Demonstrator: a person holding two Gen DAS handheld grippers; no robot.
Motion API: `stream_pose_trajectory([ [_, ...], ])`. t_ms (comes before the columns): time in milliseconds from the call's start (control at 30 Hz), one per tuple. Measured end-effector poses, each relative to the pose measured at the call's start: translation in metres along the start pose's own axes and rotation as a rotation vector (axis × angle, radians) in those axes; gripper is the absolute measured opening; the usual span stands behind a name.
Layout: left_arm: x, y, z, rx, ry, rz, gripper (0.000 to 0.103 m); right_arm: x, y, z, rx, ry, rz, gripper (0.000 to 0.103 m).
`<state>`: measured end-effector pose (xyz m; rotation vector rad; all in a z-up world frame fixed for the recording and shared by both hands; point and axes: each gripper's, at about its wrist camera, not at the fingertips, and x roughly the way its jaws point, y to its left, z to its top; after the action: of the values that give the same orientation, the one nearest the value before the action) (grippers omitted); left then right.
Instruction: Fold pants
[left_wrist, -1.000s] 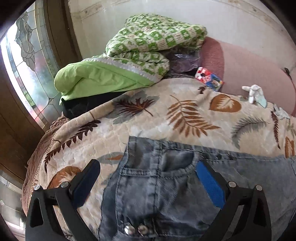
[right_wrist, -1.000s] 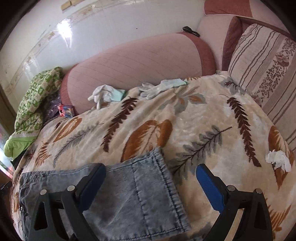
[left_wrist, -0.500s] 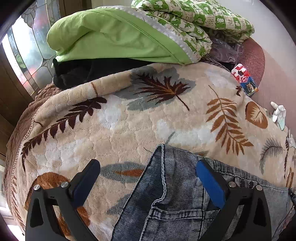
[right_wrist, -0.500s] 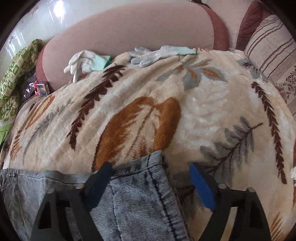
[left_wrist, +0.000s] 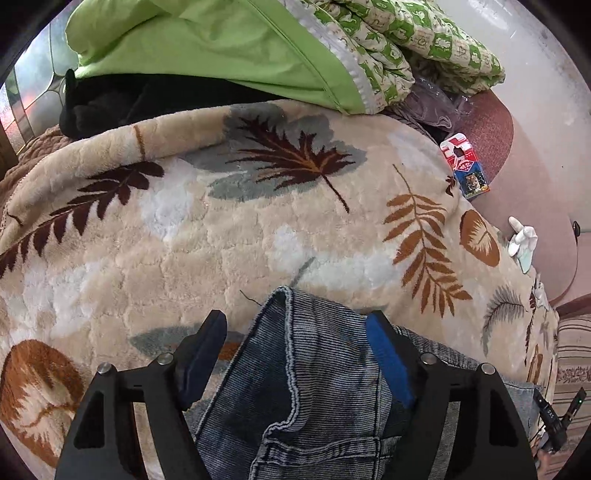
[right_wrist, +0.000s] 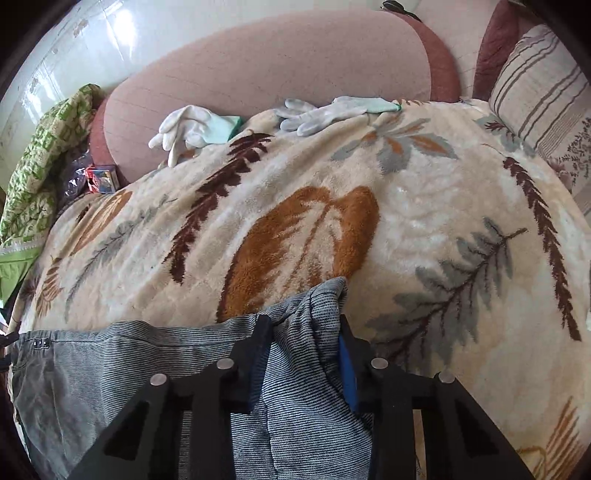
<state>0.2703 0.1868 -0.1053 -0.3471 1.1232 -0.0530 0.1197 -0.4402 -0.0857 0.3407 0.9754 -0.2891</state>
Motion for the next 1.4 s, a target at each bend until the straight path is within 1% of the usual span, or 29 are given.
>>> stream_pose_trajectory([
  [33, 0.002, -0.003, -0.001, 0.011, 0.003, -0.005, 0.075, 0.0, 0.0, 0.0, 0.005, -0.001, 0.001, 0.035],
  [67, 0.004, -0.007, -0.002, 0.026, 0.006, -0.004, 0.068, 0.001, -0.001, 0.0, 0.004, -0.002, 0.0, 0.035],
  [100, 0.007, -0.01, -0.002, 0.044, 0.015, 0.006, 0.049, 0.002, -0.001, 0.0, 0.002, -0.003, -0.001, 0.035],
  [133, 0.011, -0.013, -0.003, 0.059, 0.025, 0.02, 0.035, 0.002, -0.001, -0.001, 0.002, -0.007, -0.001, 0.035],
  [167, 0.011, -0.015, -0.003, 0.069, 0.017, 0.029, 0.031, 0.002, -0.002, -0.001, 0.005, -0.01, 0.001, 0.036],
  [200, 0.011, -0.016, -0.003, 0.077, 0.006, 0.023, 0.02, 0.002, -0.002, -0.001, 0.008, -0.013, 0.003, 0.035],
  [233, 0.01, -0.016, -0.004, 0.078, 0.009, 0.003, 0.013, 0.001, -0.002, -0.001, 0.008, -0.016, 0.005, 0.033],
  [267, 0.009, -0.016, -0.004, 0.073, 0.005, -0.003, 0.013, 0.0, -0.001, -0.001, 0.007, -0.023, 0.006, 0.032],
  [333, 0.002, -0.018, -0.005, 0.08, -0.024, -0.005, 0.011, -0.004, -0.001, 0.0, 0.01, -0.041, 0.015, 0.025],
  [433, -0.015, -0.023, -0.007, 0.09, -0.066, -0.022, 0.011, -0.017, -0.003, 0.0, 0.028, -0.072, 0.041, 0.022],
  [600, -0.063, -0.027, -0.013, 0.088, -0.154, -0.121, 0.011, -0.053, -0.01, -0.004, 0.067, -0.136, 0.096, 0.02],
  [700, -0.096, -0.03, -0.024, 0.091, -0.21, -0.182, 0.011, -0.078, -0.018, -0.01, 0.094, -0.174, 0.13, 0.02],
  [767, -0.116, -0.031, -0.034, 0.095, -0.242, -0.21, 0.011, -0.094, -0.025, -0.017, 0.117, -0.199, 0.156, 0.019],
  [900, -0.154, -0.026, -0.062, 0.118, -0.303, -0.261, 0.011, -0.124, -0.044, -0.041, 0.18, -0.244, 0.213, 0.018],
  [1000, -0.178, -0.014, -0.091, 0.134, -0.329, -0.279, 0.011, -0.14, -0.056, -0.06, 0.205, -0.253, 0.259, 0.018],
  [1133, -0.205, 0.008, -0.135, 0.163, -0.359, -0.296, 0.011, -0.154, -0.065, -0.084, 0.214, -0.263, 0.273, 0.018],
  [1267, -0.219, 0.02, -0.175, 0.234, -0.363, -0.267, 0.011, -0.163, -0.074, -0.107, 0.227, -0.259, 0.291, 0.018],
  [1400, -0.218, 0.029, -0.203, 0.289, -0.326, -0.248, 0.011, -0.175, -0.084, -0.127, 0.24, -0.264, 0.316, 0.018],
])
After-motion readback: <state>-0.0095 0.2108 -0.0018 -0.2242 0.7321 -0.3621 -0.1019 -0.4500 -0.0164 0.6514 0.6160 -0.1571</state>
